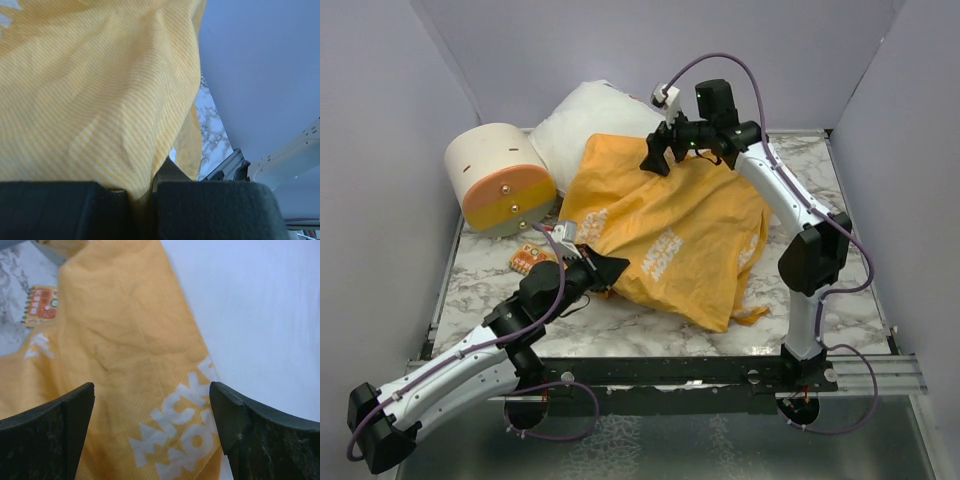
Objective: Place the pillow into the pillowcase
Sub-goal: Flatten out the pillowcase at the center of the board.
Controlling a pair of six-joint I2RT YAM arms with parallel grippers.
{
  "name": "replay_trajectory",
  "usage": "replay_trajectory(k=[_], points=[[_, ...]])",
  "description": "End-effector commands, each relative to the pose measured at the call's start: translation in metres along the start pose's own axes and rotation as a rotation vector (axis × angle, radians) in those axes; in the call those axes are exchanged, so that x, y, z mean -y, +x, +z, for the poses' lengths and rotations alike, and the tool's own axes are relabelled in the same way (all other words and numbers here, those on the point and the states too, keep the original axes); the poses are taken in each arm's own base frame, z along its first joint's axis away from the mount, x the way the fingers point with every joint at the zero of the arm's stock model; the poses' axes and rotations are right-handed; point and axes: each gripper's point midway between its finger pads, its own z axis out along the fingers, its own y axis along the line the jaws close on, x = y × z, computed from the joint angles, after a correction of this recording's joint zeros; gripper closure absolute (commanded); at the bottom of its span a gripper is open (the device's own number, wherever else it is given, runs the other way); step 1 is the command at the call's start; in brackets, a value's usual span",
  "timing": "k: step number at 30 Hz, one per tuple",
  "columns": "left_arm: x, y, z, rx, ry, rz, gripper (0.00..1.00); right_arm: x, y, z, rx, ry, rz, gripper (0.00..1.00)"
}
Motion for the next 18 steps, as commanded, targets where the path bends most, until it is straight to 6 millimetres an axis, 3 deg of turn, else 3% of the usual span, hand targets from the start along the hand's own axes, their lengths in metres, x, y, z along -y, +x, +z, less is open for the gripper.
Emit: replay_trajectory(k=[1, 2, 4, 6, 8, 10, 13, 16, 18], points=[[0.015, -0.018, -0.001, 0.048, 0.032, 0.017, 1.0, 0.025, 0.053, 0.014, -0.103, 0.108, 0.081, 0.12], [0.015, -0.019, -0.001, 0.05, 0.033, 0.013, 1.0, 0.019, 0.058, 0.015, -0.106, 0.08, 0.089, 0.2], [0.017, -0.021, 0.0, 0.053, 0.032, 0.017, 1.0, 0.008, 0.056, 0.013, -0.093, 0.036, 0.093, 0.47], [0.023, -0.027, 0.002, 0.057, 0.035, 0.037, 1.0, -0.001, 0.035, 0.001, -0.042, 0.018, 0.065, 0.73], [0.029, -0.034, 0.006, 0.063, 0.029, 0.069, 1.0, -0.007, 0.003, -0.022, 0.023, 0.041, 0.024, 0.89], [0.039, -0.044, 0.012, 0.063, 0.024, 0.113, 1.0, -0.012, -0.033, -0.055, 0.105, 0.08, -0.018, 0.98], [0.061, -0.061, 0.025, 0.063, 0.042, 0.191, 1.0, -0.01, -0.068, -0.112, 0.203, 0.165, -0.059, 0.99], [0.084, -0.076, 0.044, 0.056, 0.062, 0.282, 1.0, 0.007, -0.075, -0.174, 0.268, 0.299, -0.061, 0.99], [0.098, -0.078, 0.062, 0.016, 0.083, 0.343, 1.0, 0.022, -0.064, -0.215, 0.28, 0.42, -0.058, 0.99]])
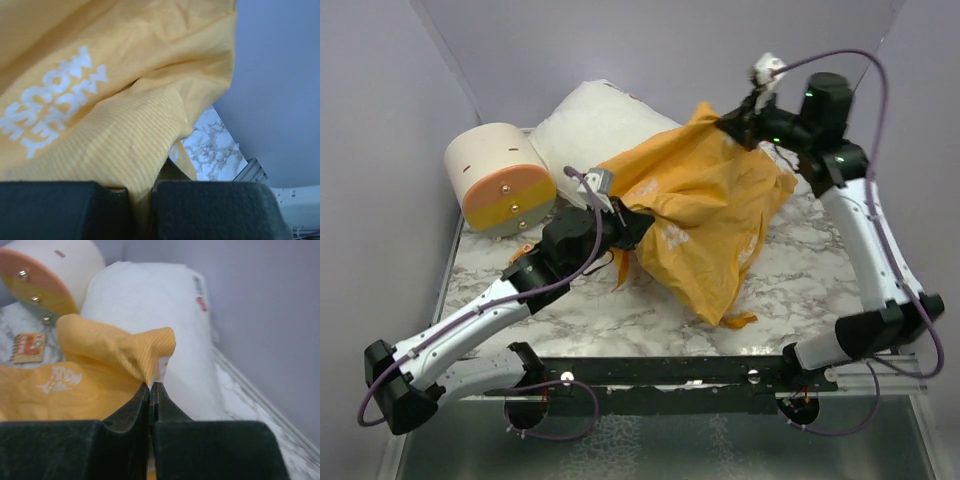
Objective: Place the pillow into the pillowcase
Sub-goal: Flatten out the pillowcase at the center of the board.
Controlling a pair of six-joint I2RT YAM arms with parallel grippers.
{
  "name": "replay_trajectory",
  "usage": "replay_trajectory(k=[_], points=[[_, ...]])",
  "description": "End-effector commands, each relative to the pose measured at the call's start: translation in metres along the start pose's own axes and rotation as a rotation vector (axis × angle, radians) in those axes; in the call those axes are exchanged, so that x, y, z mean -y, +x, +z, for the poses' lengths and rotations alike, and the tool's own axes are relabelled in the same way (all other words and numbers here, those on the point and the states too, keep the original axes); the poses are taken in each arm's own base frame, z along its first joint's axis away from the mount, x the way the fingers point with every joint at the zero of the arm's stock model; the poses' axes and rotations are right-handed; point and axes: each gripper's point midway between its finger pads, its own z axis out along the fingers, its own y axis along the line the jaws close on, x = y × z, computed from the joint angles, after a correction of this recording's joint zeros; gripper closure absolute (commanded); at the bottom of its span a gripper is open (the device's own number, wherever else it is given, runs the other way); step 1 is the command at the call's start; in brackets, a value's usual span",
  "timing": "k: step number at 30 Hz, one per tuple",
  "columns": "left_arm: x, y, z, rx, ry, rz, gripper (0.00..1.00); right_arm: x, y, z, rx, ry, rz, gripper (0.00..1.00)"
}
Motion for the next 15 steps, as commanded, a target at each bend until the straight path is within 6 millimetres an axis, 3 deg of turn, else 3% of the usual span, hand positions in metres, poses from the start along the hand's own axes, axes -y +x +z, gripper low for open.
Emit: replay_trajectory(k=[1, 4, 8, 11, 13, 15], points=[[0.037, -0.031, 0.031, -0.002, 0.09, 0.178, 1.0, 0.052, -0.026, -0.1, 0.118, 0.268, -0.04, 0.99], [0.06, -0.04, 0.063, -0.044, 0.149, 0.256, 1.0, 0.066, -0.01, -0.15, 0.1, 0.398, -0.043, 0.99], [0.088, -0.041, 0.112, -0.132, 0.218, 0.333, 1.0, 0.073, 0.014, -0.201, 0.025, 0.614, -0.045, 0.99], [0.099, -0.038, 0.15, -0.179, 0.249, 0.368, 1.0, 0.08, 0.045, -0.226, -0.053, 0.761, -0.018, 0.99], [0.097, -0.025, 0.178, -0.228, 0.241, 0.373, 1.0, 0.081, 0.061, -0.241, -0.072, 0.845, -0.011, 0.99], [0.098, -0.027, 0.201, -0.234, 0.222, 0.396, 1.0, 0.079, 0.076, -0.248, -0.09, 0.887, 0.007, 0.99]])
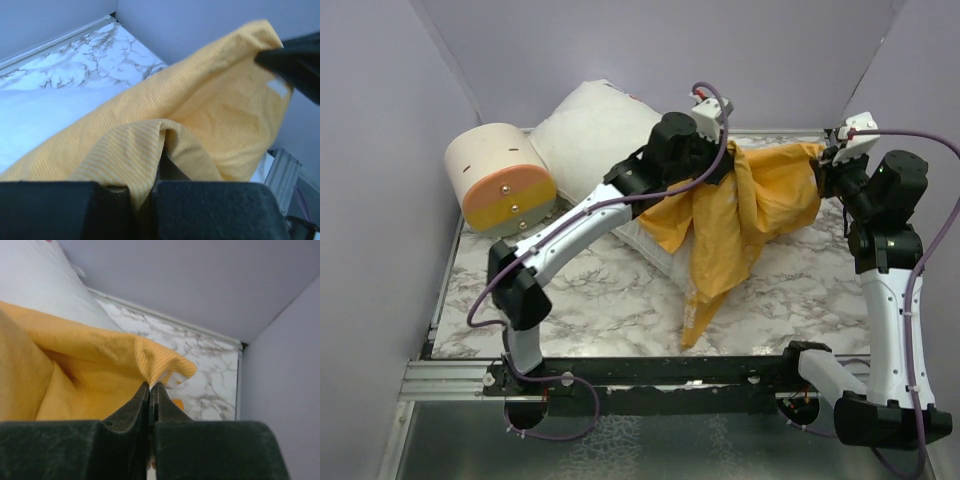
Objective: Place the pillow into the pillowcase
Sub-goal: Flatten out the pillowcase at the center of the board.
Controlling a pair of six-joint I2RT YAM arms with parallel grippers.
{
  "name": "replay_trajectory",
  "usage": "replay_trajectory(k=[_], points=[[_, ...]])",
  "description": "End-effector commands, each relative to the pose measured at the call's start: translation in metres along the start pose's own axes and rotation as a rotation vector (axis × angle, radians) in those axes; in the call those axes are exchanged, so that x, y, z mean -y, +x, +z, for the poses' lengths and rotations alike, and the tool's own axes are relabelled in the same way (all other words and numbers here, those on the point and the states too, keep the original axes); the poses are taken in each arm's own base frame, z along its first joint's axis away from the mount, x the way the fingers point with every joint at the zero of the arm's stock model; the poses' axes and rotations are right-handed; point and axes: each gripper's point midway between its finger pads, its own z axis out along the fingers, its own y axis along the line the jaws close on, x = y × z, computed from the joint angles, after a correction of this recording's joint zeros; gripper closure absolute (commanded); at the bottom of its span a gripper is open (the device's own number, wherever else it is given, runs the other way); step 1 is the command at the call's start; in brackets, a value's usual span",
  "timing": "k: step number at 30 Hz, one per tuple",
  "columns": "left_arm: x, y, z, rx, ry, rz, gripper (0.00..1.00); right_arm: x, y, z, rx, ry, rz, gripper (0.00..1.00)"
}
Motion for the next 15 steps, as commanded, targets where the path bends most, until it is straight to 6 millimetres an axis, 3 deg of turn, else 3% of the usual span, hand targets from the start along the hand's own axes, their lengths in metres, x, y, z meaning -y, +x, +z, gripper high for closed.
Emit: replay_trajectory(k=[1, 5, 10, 15], points=[[-0.008, 0.012, 0.041, -0.108, 0.005, 0.08, 1.0, 0.027, 0.041, -0.018, -0.092, 0.204, 0.011, 0.99], [-0.026, 0.019, 0.072, -0.169, -0.055, 0.134, 1.0, 0.029, 0.047, -0.019, -0.09, 0.235, 0.063, 0.99], [-0.041, 0.012, 0.102, -0.134, -0.097, 0.189, 1.0, 0.058, 0.077, -0.03, -0.13, 0.433, 0.106, 0.89], [-0.027, 0.018, 0.126, -0.083, 0.025, 0.186, 1.0, 0.091, 0.113, -0.06, -0.176, 0.63, 0.062, 0.82]])
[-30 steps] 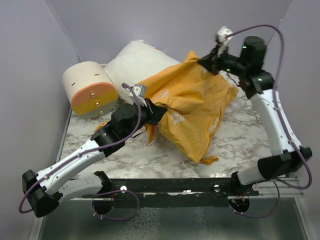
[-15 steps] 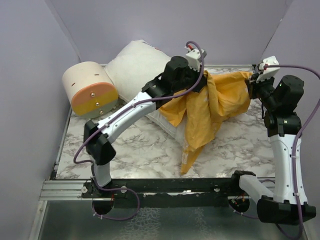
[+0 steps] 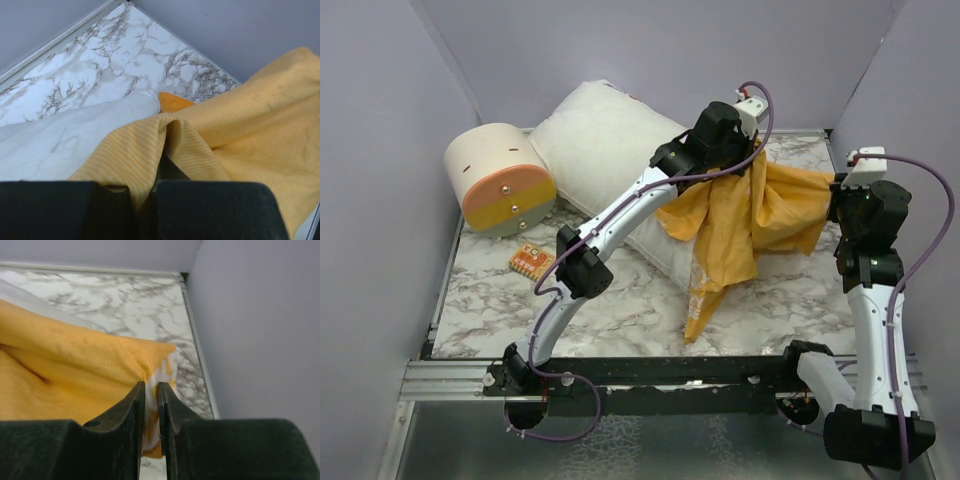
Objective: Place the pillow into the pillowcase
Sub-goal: Flatten out the pillowcase at the center of the board.
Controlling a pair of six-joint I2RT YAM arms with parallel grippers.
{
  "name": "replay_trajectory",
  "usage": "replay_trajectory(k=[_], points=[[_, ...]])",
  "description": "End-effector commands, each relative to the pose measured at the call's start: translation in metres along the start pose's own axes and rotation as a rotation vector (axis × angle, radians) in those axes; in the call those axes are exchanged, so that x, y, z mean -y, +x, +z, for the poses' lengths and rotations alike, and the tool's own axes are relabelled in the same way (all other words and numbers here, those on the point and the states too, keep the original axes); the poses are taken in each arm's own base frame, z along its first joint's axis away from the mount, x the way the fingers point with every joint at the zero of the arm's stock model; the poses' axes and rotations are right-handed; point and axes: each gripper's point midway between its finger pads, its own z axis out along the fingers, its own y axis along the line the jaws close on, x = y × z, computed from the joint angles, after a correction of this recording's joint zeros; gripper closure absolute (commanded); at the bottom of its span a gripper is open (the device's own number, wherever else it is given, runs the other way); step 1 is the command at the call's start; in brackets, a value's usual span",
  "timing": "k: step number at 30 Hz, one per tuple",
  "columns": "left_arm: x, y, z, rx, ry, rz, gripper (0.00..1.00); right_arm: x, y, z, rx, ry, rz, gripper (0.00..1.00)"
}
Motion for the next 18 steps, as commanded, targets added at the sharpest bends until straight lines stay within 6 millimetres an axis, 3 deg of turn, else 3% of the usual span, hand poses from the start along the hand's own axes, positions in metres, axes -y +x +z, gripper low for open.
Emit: replay_trajectory(k=[1, 3, 6, 7, 9, 12, 14, 16, 18], points=[[0.015, -0.019, 0.01, 0.092, 0.103, 0.017, 1.0, 0.064, 0.019, -0.013, 0.019, 0.287, -0.015, 0.81], [0.032, -0.022, 0.018, 0.122, 0.187, -0.006, 1.0, 0.089, 0.037, -0.016, -0.003, 0.339, -0.024, 0.8], [0.06, -0.021, 0.034, 0.172, 0.281, -0.046, 1.0, 0.13, 0.081, -0.018, -0.094, 0.34, 0.052, 0.81], [0.073, -0.017, 0.041, 0.185, 0.325, -0.062, 1.0, 0.144, 0.095, -0.022, -0.115, 0.333, 0.077, 0.82], [0.096, 0.006, 0.06, 0.169, 0.411, -0.11, 1.0, 0.147, 0.117, -0.021, -0.147, 0.242, 0.09, 0.85], [0.115, 0.056, 0.082, 0.059, 0.454, -0.162, 0.99, 0.11, 0.13, -0.009, -0.174, -0.035, 0.011, 0.85], [0.106, 0.078, 0.091, -0.001, 0.401, -0.172, 0.83, 0.079, 0.125, -0.016, -0.168, -0.221, -0.026, 0.66], [0.086, 0.08, 0.091, -0.024, 0.341, -0.179, 0.68, 0.045, 0.117, -0.027, -0.109, -0.405, -0.06, 0.47], [0.071, 0.068, 0.08, -0.032, 0.315, -0.189, 0.56, 0.023, 0.106, -0.038, -0.047, -0.505, -0.069, 0.31]])
